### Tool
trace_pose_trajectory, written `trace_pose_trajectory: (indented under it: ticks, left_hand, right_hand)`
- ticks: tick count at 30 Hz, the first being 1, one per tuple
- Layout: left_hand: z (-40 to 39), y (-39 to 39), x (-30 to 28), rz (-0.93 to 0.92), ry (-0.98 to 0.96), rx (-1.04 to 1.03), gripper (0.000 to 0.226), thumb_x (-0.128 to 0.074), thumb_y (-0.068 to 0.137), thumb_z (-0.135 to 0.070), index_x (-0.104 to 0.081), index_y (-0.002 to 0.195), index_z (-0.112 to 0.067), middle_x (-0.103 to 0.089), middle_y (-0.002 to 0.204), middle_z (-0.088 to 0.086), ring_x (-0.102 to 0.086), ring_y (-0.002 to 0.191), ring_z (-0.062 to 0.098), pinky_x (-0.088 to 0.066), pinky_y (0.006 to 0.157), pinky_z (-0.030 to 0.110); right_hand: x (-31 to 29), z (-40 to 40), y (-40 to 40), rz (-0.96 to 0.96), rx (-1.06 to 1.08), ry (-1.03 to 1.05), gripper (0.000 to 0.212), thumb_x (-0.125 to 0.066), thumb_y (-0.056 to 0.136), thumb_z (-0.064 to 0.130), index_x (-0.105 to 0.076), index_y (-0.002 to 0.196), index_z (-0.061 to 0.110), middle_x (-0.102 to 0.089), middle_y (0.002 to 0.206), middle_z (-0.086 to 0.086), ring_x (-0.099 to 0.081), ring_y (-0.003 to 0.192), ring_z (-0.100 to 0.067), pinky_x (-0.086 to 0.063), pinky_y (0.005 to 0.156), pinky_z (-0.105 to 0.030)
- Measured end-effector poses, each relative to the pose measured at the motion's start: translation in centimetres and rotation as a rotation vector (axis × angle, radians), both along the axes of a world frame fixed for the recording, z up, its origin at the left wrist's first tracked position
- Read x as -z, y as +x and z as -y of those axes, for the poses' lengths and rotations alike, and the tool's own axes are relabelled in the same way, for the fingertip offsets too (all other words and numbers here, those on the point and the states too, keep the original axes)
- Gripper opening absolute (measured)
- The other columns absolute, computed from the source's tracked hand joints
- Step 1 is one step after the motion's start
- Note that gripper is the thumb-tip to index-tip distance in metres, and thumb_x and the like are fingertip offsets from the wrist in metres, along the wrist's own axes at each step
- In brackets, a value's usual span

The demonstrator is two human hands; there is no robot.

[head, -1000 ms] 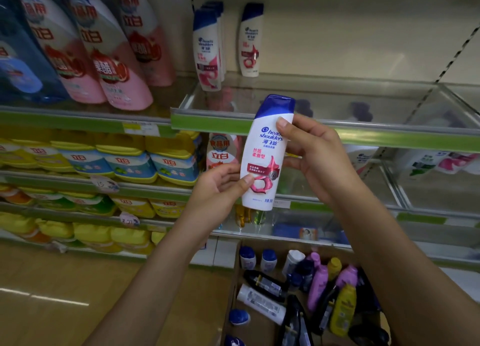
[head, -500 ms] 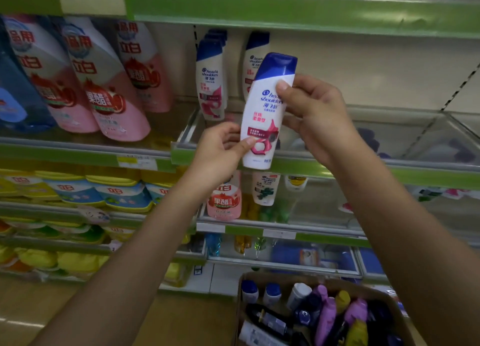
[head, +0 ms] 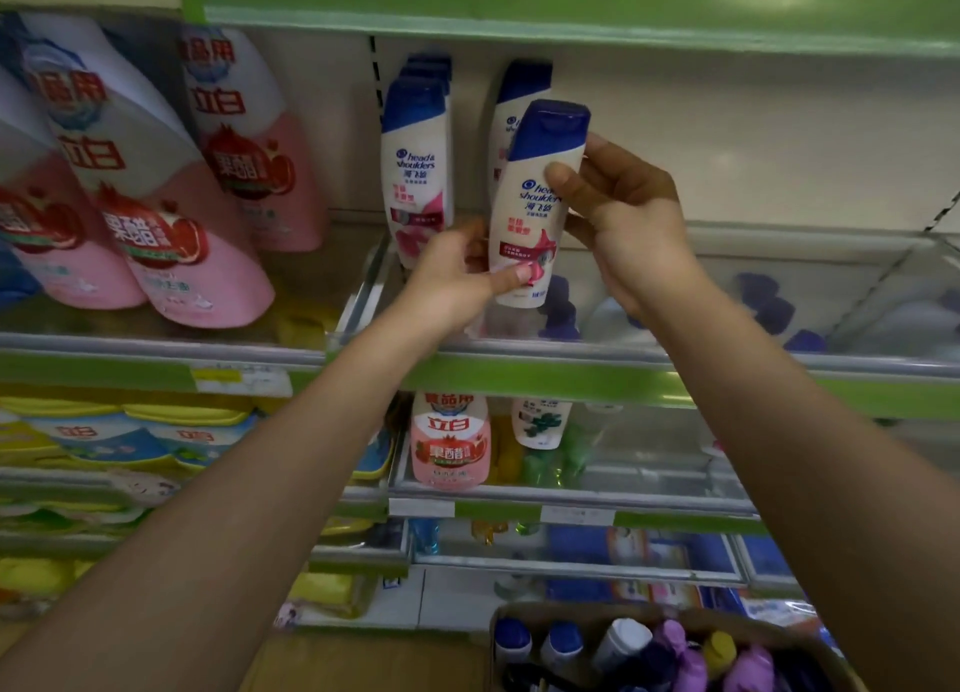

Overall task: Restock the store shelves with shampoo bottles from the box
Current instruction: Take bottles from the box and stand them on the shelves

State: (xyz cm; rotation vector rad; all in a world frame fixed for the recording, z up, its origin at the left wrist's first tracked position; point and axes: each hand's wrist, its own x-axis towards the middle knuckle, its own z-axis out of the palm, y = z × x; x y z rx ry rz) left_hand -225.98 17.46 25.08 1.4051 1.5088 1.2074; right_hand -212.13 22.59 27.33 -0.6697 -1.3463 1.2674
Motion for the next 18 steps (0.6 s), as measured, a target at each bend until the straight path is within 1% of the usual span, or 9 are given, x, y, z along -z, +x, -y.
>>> trace_pose_trajectory:
  ticks: [2,5,7,9,12,14,18]
  left_hand:
    - [-1.1,0.1,0.5,-0.011,0.019,-0.033,0.044,-0.074,0.079,-0.016,-0.056,0.119,-0.013,-0.066,0.113,0.000,-0.063,0.100,0.012,-0.051,0.088,0.029]
    - [-2.9,0.6,1.1,-0.056,0.053,-0.117,0.037,-0.071,0.082,-0.019,-0.056,0.116,-0.016,-0.065,0.109,-0.003,-0.060,0.098,0.013,-0.049,0.086,0.031]
    - [-4.1,0.7,1.7,-0.121,0.065,-0.158,0.034,-0.067,0.085,-0.023,-0.054,0.116,-0.017,-0.064,0.113,-0.001,-0.060,0.102,0.017,-0.049,0.088,0.035]
    - [-5.1,0.6,2.1,-0.163,0.062,-0.184,0.032,-0.065,0.088,-0.025,-0.052,0.116,-0.017,-0.064,0.116,0.003,-0.060,0.105,0.021,-0.049,0.088,0.038]
    - [-6.6,0.8,2.1,-0.210,0.066,-0.212,0.034,-0.063,0.089,-0.025,-0.051,0.119,-0.013,-0.062,0.115,0.005,-0.059,0.102,0.019,-0.044,0.079,0.029]
    - [-7.3,1.1,1.8,-0.206,0.059,-0.232,0.038,-0.064,0.088,-0.023,-0.051,0.121,-0.011,-0.061,0.116,0.005,-0.056,0.097,0.015,-0.040,0.076,0.024]
    - [-8.6,1.7,1.8,-0.173,0.043,-0.274,0.035,-0.060,0.091,-0.019,-0.049,0.123,-0.011,-0.059,0.118,0.007,-0.058,0.105,0.020,-0.041,0.078,0.024]
  right_hand:
    - [0.4,-0.9,-0.4,0.029,0.011,0.046,0.034,-0.059,0.092,0.000,-0.057,0.126,0.002,-0.072,0.105,-0.005,-0.069,0.101,-0.019,-0.057,0.084,-0.034]
    - [0.5,-2.0,-0.9,0.081,0.012,0.119,0.033,-0.055,0.094,0.000,-0.055,0.127,0.001,-0.068,0.108,-0.011,-0.069,0.095,-0.015,-0.056,0.081,-0.030]
    - [0.5,-2.8,-1.0,0.110,0.002,0.142,0.032,-0.053,0.095,0.001,-0.054,0.127,-0.001,-0.067,0.108,-0.011,-0.069,0.092,-0.015,-0.056,0.079,-0.029]
    - [0.4,-3.7,-1.1,0.138,0.000,0.128,0.028,-0.054,0.096,0.005,-0.056,0.123,0.005,-0.068,0.107,-0.008,-0.070,0.092,-0.014,-0.057,0.078,-0.030]
    - [0.3,-5.0,-1.3,0.185,0.031,0.128,0.027,-0.056,0.096,0.011,-0.058,0.122,0.010,-0.069,0.109,-0.007,-0.070,0.095,-0.015,-0.058,0.079,-0.030]
    - [0.3,-5.8,-1.5,0.198,0.040,0.135,0.031,-0.057,0.096,0.012,-0.057,0.126,0.008,-0.069,0.113,-0.009,-0.070,0.098,-0.017,-0.058,0.080,-0.030]
    - [0.7,-7.4,-1.7,0.189,0.042,0.145,0.035,-0.058,0.096,0.012,-0.055,0.130,0.003,-0.067,0.118,-0.016,-0.069,0.102,-0.023,-0.058,0.082,-0.032]
